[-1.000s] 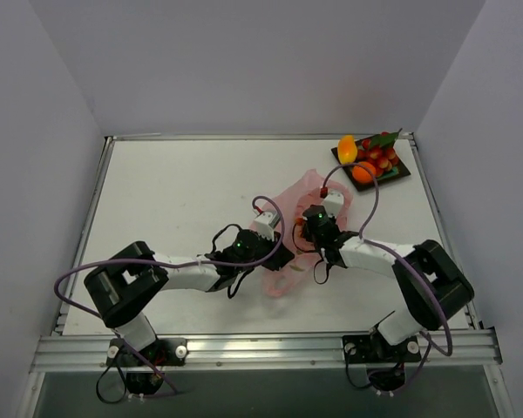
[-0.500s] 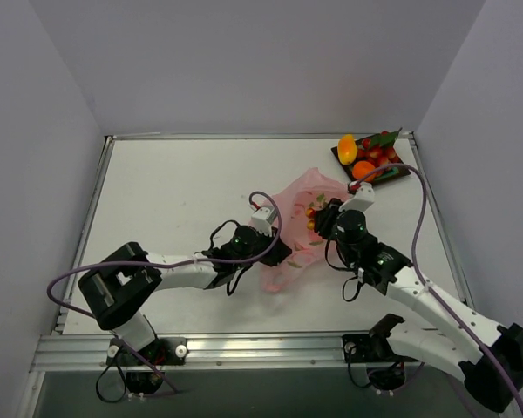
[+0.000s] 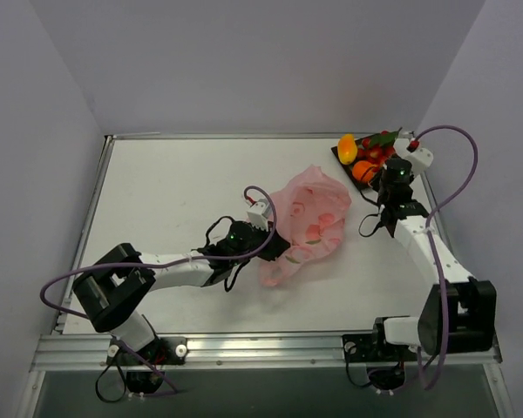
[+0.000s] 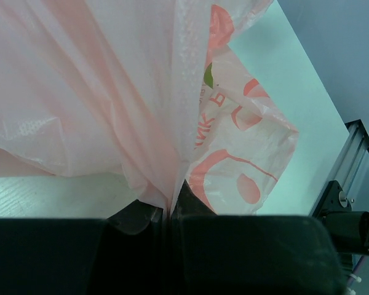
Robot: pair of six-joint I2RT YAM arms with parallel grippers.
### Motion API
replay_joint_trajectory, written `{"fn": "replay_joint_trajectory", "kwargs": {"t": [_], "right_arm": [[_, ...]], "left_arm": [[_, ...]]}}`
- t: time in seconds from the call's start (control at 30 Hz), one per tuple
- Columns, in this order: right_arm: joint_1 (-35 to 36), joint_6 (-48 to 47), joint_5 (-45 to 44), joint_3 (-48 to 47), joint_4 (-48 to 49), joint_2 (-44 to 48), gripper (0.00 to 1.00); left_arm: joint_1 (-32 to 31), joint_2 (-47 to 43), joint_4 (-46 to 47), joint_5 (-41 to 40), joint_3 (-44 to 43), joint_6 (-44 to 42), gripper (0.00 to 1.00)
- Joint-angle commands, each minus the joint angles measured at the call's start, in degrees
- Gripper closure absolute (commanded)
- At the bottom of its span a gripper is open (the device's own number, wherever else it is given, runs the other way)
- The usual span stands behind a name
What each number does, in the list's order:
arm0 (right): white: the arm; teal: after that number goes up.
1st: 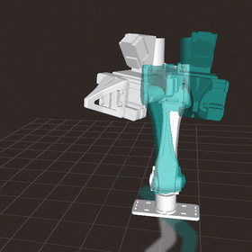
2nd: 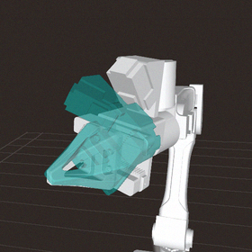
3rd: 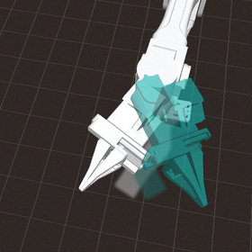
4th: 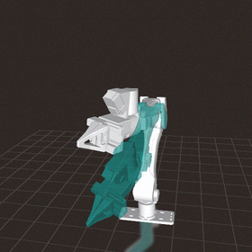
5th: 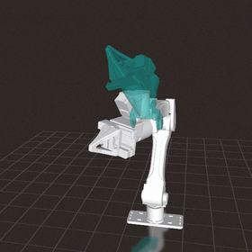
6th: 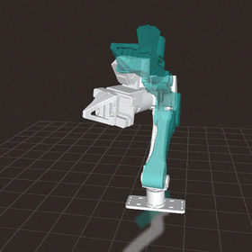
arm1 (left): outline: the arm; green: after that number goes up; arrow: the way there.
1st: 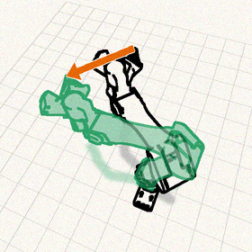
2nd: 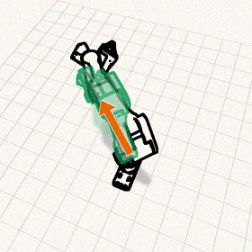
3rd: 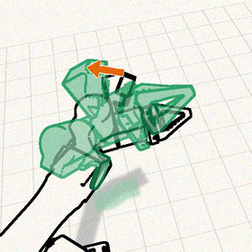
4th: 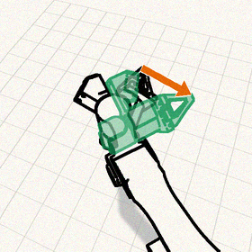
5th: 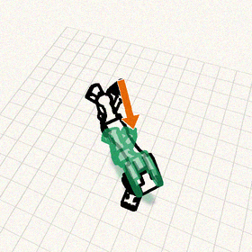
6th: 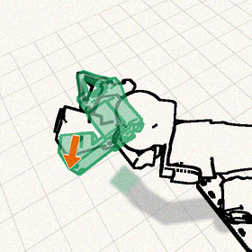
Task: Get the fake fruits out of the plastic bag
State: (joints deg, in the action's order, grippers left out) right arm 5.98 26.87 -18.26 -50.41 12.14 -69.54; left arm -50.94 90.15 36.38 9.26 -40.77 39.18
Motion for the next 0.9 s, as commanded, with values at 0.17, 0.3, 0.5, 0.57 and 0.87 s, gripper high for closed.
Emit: {"fn": "replay_joint_trajectory", "kwargs": {"t": [0.17,0.3,0.5,0.57,0.87], "right_arm": [[-5.9,-4.1,3.7,-12.6,16.7,-23.8,0.95],[-7.8,-5.4,4.6,-20.3,16.3,-34.3,0.94],[-7.8,-6.3,5.6,-26.7,15.3,-41.0,0.89],[-7.8,-6.8,5.7,-27.7,15.2,-42.0,0.87],[-7.8,-6.6,6.2,-30.0,14.0,-43.3,0.46]], "left_arm": [[-0.3,-1.6,3.2,3.0,-0.7,-0.9,0.98],[-0.3,-2.0,2.7,3.3,-0.7,-1.2,0.98],[-0.2,-1.9,2.0,3.4,-1.1,-1.7,0.98],[-0.2,-1.6,2.0,3.4,-1.2,-1.8,0.98],[0.0,-0.9,2.1,3.8,-1.6,-1.6,0.98]]}}
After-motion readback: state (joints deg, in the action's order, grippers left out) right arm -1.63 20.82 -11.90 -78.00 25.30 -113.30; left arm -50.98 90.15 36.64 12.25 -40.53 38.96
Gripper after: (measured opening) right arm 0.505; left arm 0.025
